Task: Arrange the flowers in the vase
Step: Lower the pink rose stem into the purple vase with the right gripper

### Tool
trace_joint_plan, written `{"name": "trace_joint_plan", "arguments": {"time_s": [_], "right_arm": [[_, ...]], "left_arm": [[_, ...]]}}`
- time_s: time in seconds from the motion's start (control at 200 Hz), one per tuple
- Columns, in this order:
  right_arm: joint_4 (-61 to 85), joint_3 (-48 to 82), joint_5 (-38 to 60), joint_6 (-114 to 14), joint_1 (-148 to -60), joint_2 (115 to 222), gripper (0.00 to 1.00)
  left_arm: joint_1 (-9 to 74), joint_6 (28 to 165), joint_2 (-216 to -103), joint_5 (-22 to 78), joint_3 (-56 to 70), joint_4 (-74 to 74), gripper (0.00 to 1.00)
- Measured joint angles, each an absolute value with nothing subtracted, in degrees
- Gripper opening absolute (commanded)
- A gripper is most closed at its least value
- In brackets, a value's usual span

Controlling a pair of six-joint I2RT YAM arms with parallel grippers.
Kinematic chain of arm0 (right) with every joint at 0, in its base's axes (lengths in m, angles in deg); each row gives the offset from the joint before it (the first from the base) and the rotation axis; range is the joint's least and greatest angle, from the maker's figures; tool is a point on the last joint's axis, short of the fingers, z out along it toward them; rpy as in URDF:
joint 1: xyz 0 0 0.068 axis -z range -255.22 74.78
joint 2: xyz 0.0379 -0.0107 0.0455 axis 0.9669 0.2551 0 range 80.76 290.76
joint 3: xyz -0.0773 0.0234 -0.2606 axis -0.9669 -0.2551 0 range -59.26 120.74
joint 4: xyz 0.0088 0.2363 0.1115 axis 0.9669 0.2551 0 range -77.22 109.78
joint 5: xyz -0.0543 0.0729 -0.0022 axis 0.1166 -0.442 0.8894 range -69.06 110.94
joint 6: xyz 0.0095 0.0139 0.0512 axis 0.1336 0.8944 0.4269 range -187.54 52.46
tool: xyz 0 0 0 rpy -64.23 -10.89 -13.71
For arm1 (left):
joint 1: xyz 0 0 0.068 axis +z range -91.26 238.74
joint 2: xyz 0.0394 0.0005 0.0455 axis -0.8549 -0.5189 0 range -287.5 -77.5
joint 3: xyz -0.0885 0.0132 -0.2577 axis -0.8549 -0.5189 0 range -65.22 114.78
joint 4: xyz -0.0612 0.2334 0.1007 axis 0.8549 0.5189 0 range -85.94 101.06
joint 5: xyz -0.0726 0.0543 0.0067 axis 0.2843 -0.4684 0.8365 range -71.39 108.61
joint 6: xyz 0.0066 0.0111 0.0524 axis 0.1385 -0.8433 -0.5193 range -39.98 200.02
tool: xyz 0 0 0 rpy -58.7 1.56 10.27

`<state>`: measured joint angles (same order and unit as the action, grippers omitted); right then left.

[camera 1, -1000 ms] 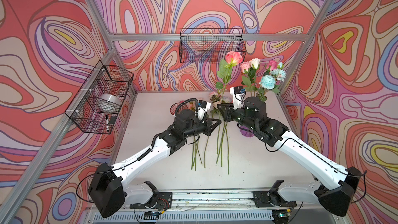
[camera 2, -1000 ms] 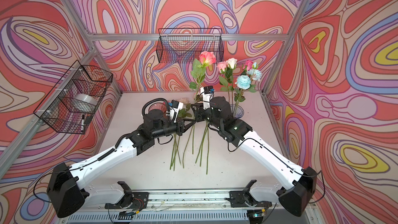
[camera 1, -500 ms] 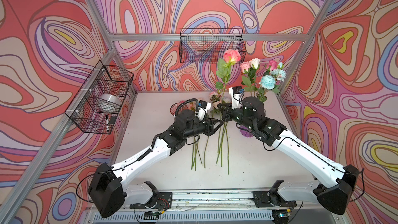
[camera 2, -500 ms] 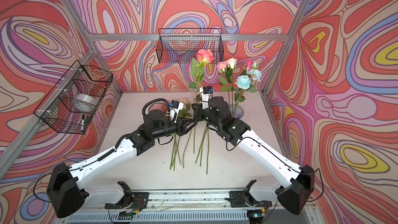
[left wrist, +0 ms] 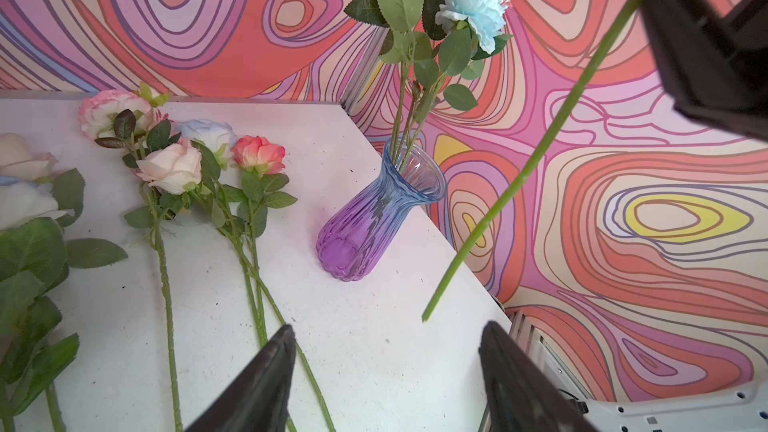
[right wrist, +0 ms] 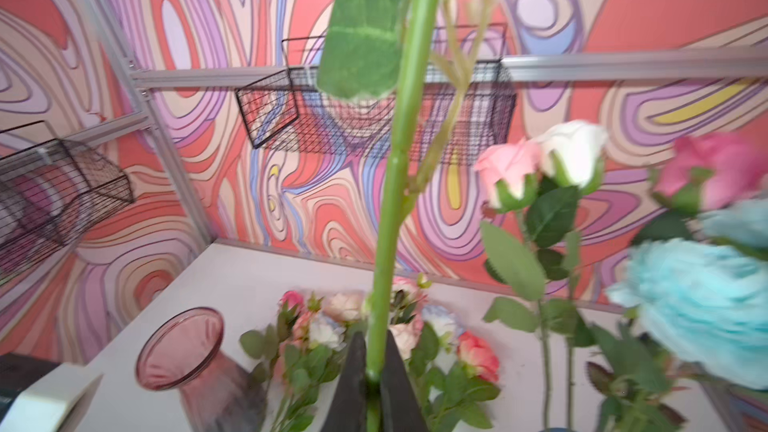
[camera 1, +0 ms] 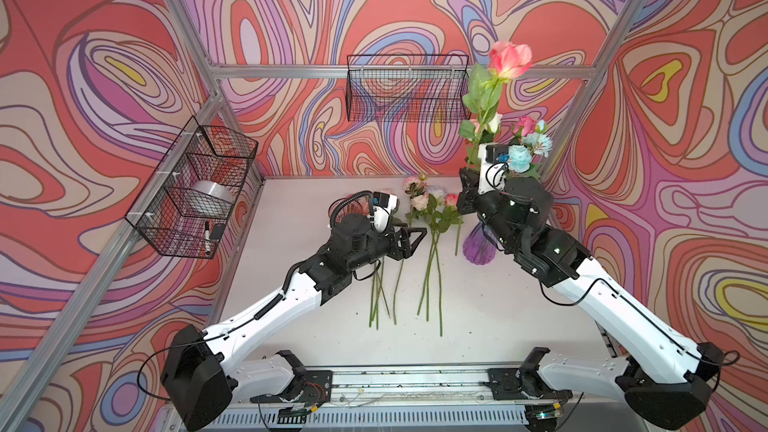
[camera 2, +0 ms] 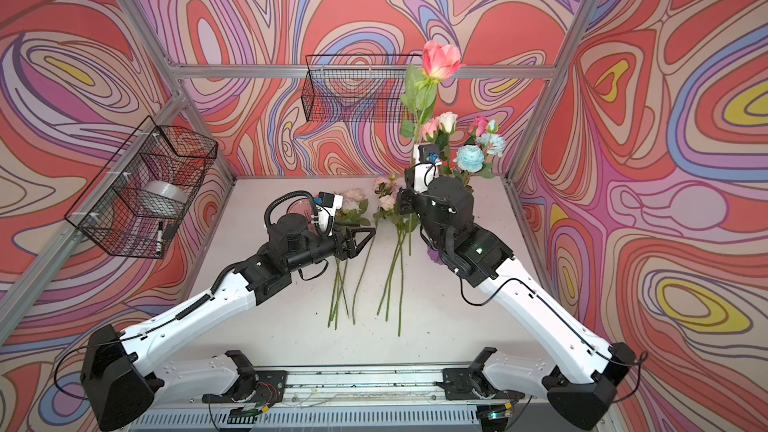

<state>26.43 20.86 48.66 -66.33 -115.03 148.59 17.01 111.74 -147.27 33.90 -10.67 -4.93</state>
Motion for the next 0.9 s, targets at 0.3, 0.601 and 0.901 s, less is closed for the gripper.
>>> {"name": "trace_joint_plan", "arguments": {"time_s": [0.3, 0.601, 0.901], "right_arm": [[5.8, 17.6, 62.4, -85.8, -113.4, 150.0, 0.02], [2.7, 17.1, 62.0, -82.6, -102.2, 152.6, 0.02], [5.0, 13.0, 59.4, -74.2, -100.1, 152.8, 0.02]], "left_arm": [[17.0, 111.7, -147.3, 33.6, -10.7, -4.9, 0.70], [17.0, 111.7, -147.3, 33.6, -11.1, -4.9, 0.70], [17.0, 111.7, -147.3, 33.6, -11.2, -5.0, 0.70]]}}
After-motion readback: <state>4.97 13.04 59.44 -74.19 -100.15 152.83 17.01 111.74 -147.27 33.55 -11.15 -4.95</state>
